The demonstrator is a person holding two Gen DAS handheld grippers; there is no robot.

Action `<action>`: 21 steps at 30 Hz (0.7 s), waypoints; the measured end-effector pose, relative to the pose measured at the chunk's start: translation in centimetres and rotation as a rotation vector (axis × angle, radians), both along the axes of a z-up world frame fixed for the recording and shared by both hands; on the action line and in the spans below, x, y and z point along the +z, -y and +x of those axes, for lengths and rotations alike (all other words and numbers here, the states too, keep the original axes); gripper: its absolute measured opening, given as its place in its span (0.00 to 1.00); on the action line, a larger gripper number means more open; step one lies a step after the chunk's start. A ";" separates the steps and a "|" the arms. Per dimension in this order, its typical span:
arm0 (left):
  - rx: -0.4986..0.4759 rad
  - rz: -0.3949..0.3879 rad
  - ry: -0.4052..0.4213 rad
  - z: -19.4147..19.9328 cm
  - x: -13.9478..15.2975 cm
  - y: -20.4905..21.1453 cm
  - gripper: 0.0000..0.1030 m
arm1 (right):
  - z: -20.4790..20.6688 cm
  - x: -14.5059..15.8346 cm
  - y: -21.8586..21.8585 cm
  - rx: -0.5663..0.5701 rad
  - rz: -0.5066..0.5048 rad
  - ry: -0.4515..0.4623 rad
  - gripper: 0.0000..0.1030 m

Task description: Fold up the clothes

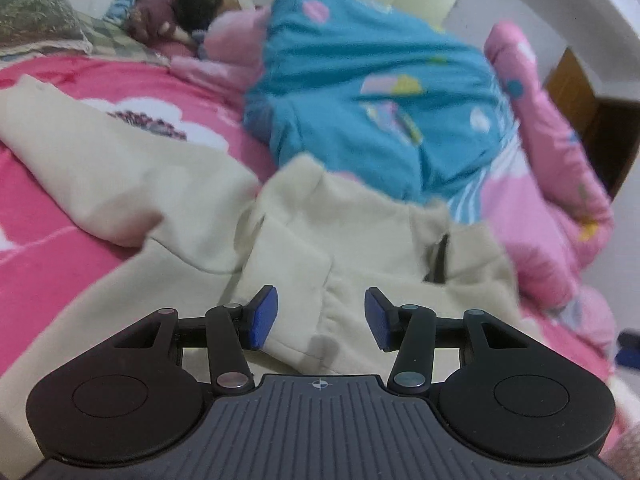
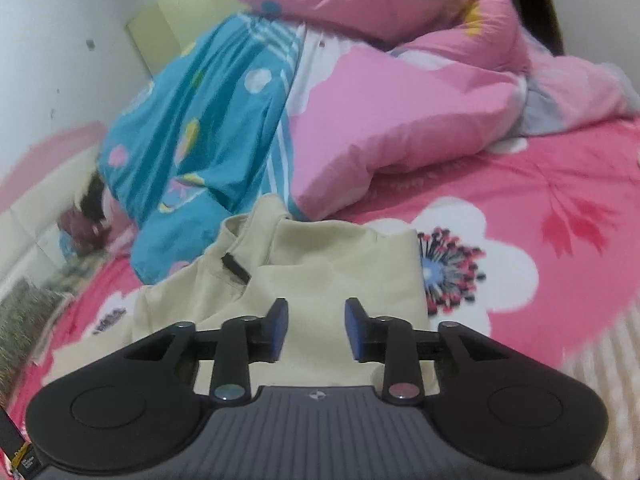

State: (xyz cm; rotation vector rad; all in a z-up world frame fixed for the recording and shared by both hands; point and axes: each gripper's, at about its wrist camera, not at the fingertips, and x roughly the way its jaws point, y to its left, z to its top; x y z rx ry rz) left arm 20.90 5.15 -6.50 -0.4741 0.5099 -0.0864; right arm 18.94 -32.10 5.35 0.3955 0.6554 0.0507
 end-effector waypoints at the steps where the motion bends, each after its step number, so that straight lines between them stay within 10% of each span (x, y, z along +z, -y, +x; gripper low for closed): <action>1: 0.000 -0.007 -0.008 0.1 -0.3 -0.2 0.45 | 1.4 -0.2 0.3 0.000 -0.012 -0.034 0.39; 11: 0.001 -0.043 -0.035 0.6 -2.2 -1.1 0.44 | 14.1 -7.7 4.8 -0.053 -0.076 -0.292 0.47; 14: 0.003 -0.045 -0.032 0.6 -2.3 -1.1 0.44 | 14.7 -8.8 5.2 -0.028 -0.024 -0.249 0.36; 15: 0.003 -0.046 -0.030 0.6 -2.4 -1.1 0.43 | 14.5 -8.9 5.1 -0.019 -0.027 -0.218 0.10; 16: 0.005 -0.047 -0.030 0.6 -2.4 -1.1 0.42 | 14.1 -8.6 4.9 -0.015 -0.047 -0.177 0.04; 21: 0.011 -0.037 -0.035 0.6 -2.4 -1.1 0.40 | 13.1 -8.2 5.2 -0.070 -0.106 -0.050 0.04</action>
